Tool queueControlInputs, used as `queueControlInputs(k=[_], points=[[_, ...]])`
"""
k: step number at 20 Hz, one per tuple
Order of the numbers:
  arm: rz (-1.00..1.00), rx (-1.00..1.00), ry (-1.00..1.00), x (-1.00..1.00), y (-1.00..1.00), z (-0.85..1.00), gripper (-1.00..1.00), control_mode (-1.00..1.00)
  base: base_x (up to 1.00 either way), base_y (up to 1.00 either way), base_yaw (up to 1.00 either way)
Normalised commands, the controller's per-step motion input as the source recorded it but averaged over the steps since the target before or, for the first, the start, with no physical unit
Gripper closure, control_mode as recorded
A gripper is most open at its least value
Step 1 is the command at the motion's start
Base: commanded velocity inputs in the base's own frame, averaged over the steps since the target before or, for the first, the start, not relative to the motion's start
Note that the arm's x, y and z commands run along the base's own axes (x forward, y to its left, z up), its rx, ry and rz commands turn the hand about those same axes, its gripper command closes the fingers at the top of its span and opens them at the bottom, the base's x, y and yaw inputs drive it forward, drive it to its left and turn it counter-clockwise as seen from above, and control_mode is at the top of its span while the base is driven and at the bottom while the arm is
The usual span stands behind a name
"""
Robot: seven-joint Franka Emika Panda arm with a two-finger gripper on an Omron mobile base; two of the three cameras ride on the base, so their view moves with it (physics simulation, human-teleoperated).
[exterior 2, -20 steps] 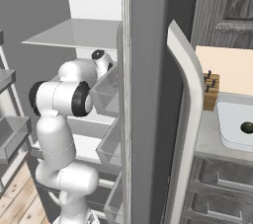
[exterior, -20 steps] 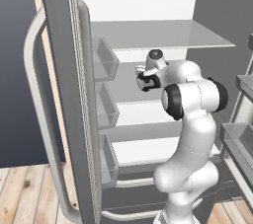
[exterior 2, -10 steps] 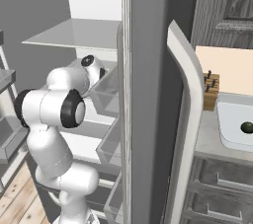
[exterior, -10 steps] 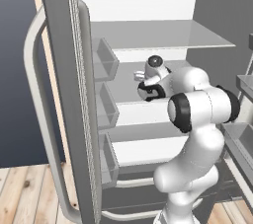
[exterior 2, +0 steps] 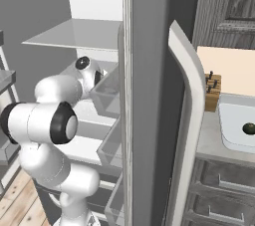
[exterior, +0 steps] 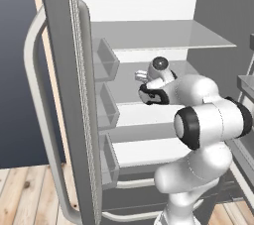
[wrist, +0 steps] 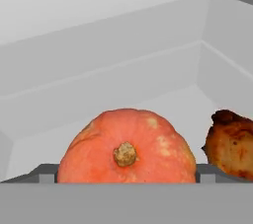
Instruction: Place one squash and one chicken drumstick in each tupperware on the nearby counter, to pack two identical lunches.
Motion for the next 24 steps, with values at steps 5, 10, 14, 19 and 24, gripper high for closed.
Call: queueControlInputs(k=[5,10,14,19,24], points=[[0.11,0.02,0.20,-0.38,0.40,0.23,1.00,-1.00,0.00,0.00,0.00],[0.11,-0.07,-0.14,-0.73,0.23,-0.14,1.00,-1.00,0.00,0.00,0.00],[0.10,-0.14,-0.39,-0.93,0.18,-0.29,1.00,-1.00,0.00,0.00,0.00],[0.07,-0.01,-0.09,-1.00,0.09,0.21,1.00,-1.00,0.00,0.00,0.00],[0.07,0.10,0.20,-1.00,0.00,0.73,1.00,-1.00,0.00,0.00,0.00]])
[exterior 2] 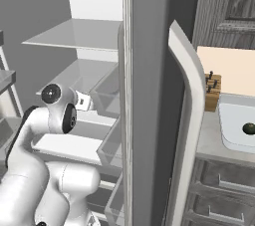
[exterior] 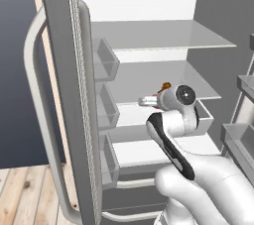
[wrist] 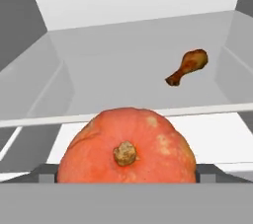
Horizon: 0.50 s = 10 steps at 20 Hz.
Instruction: Place one squash and one chicken drumstick in each tupperware on the nearby counter, to pack two identical lunches.
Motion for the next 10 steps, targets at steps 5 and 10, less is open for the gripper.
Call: queueControlInputs(k=[5,10], points=[[0.02,0.09,0.29,-1.00,0.00,0.67,1.00,-1.00,0.00,0.00,0.00],[0.00,0.01,0.08,-1.00,0.00,0.68,1.00,-1.00,0.00,0.00,0.00]])
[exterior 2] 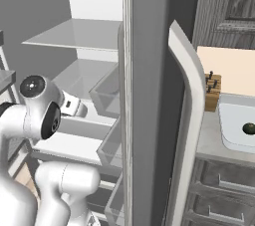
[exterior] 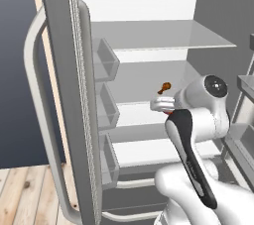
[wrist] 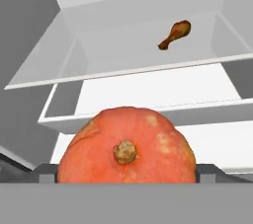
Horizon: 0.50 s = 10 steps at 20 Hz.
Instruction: Place one squash and one chicken drumstick in each tupperware on the nearby counter, to pack two identical lunches.
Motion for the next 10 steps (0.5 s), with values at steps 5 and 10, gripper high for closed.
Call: queueControlInputs(k=[5,10], points=[[0.00,0.00,0.00,-1.00,-0.15,0.83,1.00,-1.00,0.00,0.00,0.00],[0.00,0.00,0.00,-1.00,-0.01,0.86,1.00,-1.00,0.00,0.00,0.00]])
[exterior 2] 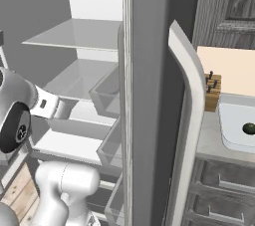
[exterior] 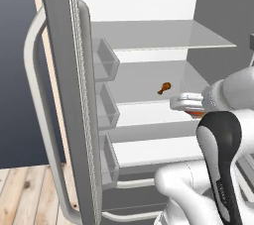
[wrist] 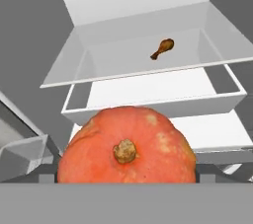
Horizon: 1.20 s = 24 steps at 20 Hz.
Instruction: Place one squash and one chicken drumstick in each tupperware on the nearby counter, to pack two identical lunches.
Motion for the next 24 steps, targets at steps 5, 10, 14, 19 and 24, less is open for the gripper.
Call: queueControlInputs(k=[5,10,14,19,24], points=[[0.00,-0.01,0.05,-0.90,-0.13,0.26,1.00,-1.00,0.00,0.00,0.00],[0.00,0.00,0.04,-0.10,-0.10,-0.06,1.00,1.00,-0.51,-0.21,0.02],[0.00,0.00,0.00,0.00,0.00,0.00,1.00,1.00,-1.00,-0.02,0.04],[0.00,0.00,0.00,0.00,0.00,0.00,1.00,1.00,-1.00,-0.06,0.05],[0.00,0.00,0.00,0.00,0.00,0.00,1.00,1.00,-0.88,-0.81,0.01]])
